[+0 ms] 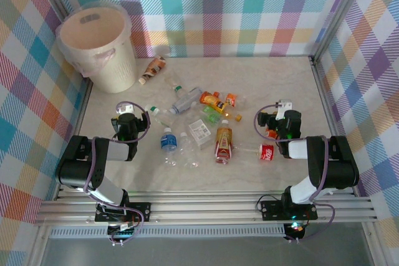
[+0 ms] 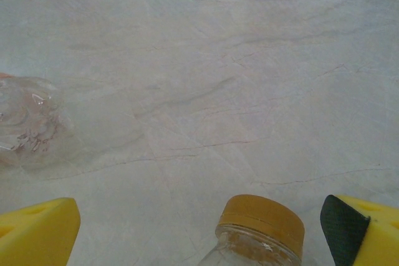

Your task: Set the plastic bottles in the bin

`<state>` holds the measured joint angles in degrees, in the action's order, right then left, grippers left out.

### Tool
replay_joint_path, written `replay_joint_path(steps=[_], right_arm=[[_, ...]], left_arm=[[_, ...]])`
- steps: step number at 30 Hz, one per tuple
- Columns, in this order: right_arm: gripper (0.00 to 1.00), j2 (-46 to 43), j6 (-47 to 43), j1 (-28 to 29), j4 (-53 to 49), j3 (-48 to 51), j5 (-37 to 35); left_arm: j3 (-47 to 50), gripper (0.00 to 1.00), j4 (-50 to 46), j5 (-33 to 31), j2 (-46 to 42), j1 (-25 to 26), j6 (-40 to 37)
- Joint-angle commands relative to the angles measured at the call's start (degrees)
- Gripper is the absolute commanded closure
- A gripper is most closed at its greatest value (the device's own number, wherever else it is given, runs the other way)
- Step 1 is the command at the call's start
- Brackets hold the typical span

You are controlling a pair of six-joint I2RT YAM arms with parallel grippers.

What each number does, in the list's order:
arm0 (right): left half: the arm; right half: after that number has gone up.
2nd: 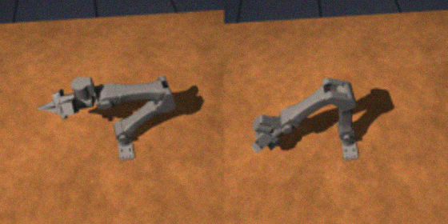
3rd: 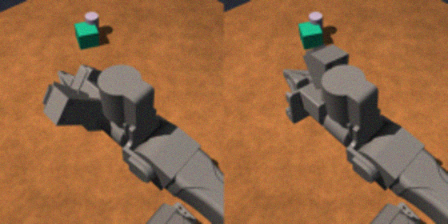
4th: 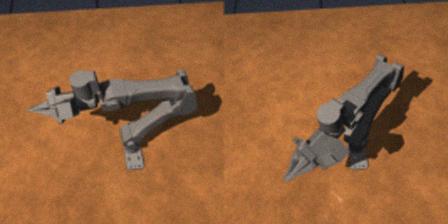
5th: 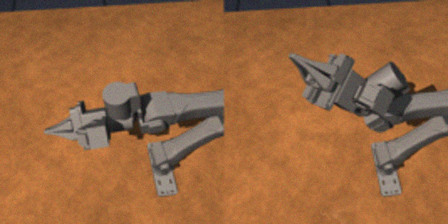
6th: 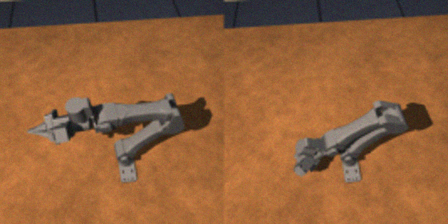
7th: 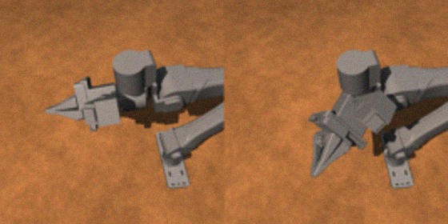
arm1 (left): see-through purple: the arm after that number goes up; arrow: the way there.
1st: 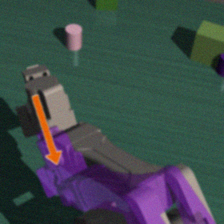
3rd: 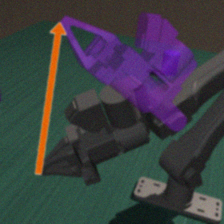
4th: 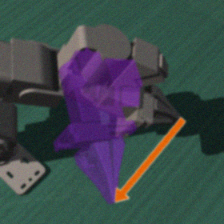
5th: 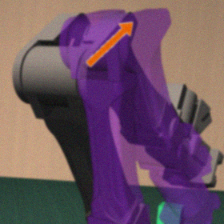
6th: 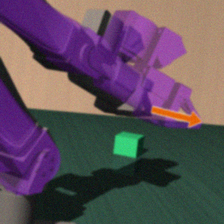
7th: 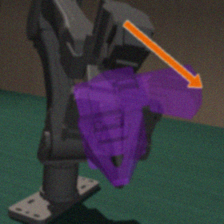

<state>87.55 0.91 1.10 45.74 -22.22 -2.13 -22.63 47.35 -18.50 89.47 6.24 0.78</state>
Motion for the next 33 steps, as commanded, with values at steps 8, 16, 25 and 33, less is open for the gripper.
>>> replay_joint_path(steps=[8,16,25,33], right_arm=[[0.00,-20.2,2.5,0.1,-19.8,-5.7,4.7],[0.00,-24.4,18.0,0.1,-40.1,-14.1,8.1],[0.00,-20.8,35.1,0.0,-63.3,-18.1,1.7],[0.00,-10.3,29.1,0.1,-69.8,-21.8,2.7]], left_arm=[[-3.4,0.00,-12.2,1.0,-10.5,0.5,-1.0],[-6.2,0.00,-29.3,-3.8,-25.8,0.9,12.8],[-10.8,0.00,-51.2,2.0,-35.3,0.9,30.3],[-14.4,0.00,-60.3,9.5,-35.1,0.9,34.4]])
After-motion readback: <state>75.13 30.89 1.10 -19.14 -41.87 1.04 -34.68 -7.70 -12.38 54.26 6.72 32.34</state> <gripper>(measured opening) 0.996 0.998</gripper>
